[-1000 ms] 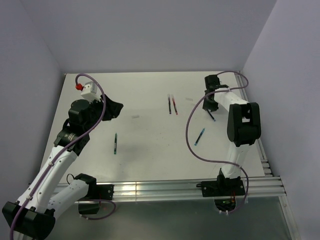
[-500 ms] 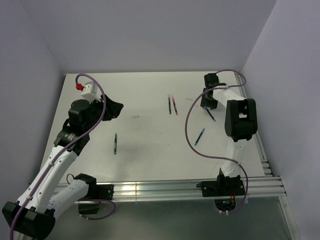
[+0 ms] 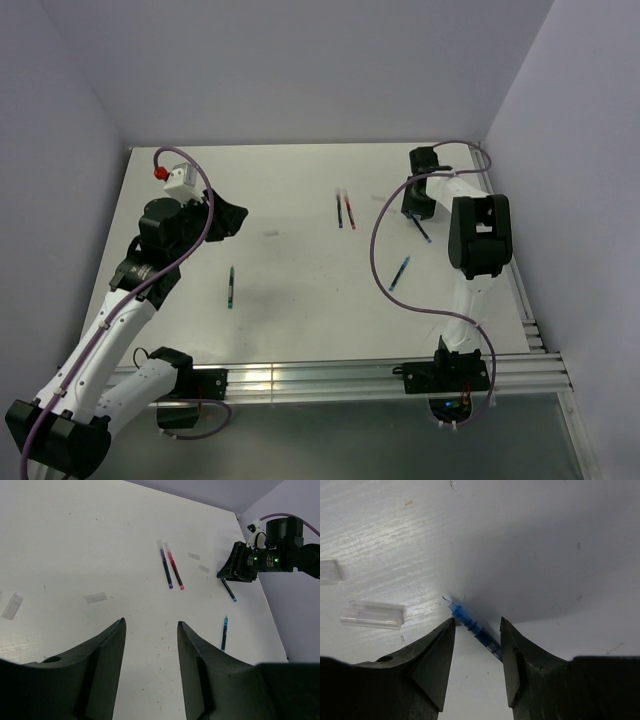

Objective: Insert the pens into the pen caps

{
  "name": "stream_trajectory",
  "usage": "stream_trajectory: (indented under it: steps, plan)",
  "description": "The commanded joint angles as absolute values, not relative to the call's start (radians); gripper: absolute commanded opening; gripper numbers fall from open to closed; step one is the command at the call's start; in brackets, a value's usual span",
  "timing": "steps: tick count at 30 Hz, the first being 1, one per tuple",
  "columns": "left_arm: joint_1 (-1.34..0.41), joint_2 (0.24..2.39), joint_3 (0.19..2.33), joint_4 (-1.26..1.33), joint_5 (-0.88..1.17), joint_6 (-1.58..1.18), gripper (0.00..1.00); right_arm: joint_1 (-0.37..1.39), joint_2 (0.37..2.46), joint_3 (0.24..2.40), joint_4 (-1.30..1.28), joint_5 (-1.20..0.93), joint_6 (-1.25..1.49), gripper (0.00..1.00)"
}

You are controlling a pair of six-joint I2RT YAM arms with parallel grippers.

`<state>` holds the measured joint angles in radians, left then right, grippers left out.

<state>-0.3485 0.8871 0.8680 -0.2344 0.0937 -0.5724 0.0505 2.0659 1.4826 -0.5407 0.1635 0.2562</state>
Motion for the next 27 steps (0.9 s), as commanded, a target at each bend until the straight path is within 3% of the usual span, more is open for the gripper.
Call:
stream_trajectory:
  steps: [1, 5, 8, 15, 18, 19, 22, 27]
  plan:
    - [-0.353, 0.888, 0.890, -0.209, 0.115, -0.575, 0.51, 0.037, 2.079, 1.526, -0.529, 0.157, 0.245, 0.49]
    - [-0.353, 0.894, 0.890, -0.206, 0.120, -0.578, 0.50, 0.029, 2.077, 1.517, -0.528, 0.132, 0.253, 0.46]
    - [-0.351, 0.894, 0.890, -0.206, 0.120, -0.578, 0.50, 0.025, 2.072, 1.511, -0.528, 0.121, 0.258, 0.35]
    - [-0.351, 0.893, 0.890, -0.206, 0.117, -0.577, 0.50, 0.023, 2.062, 1.490, -0.529, 0.097, 0.264, 0.25]
    - [-0.351, 0.896, 0.890, -0.204, 0.123, -0.580, 0.50, 0.023, 2.056, 1.479, -0.528, 0.087, 0.267, 0.15]
    - [-0.351, 0.897, 0.890, -0.203, 0.126, -0.580, 0.50, 0.023, 2.054, 1.477, -0.528, 0.090, 0.270, 0.07]
    - [-0.351, 0.902, 0.890, -0.203, 0.133, -0.581, 0.49, 0.025, 2.051, 1.473, -0.528, 0.090, 0.270, 0.00]
    - [-0.351, 0.902, 0.888, -0.196, 0.143, -0.584, 0.50, 0.025, 2.040, 1.462, -0.528, 0.120, 0.284, 0.00]
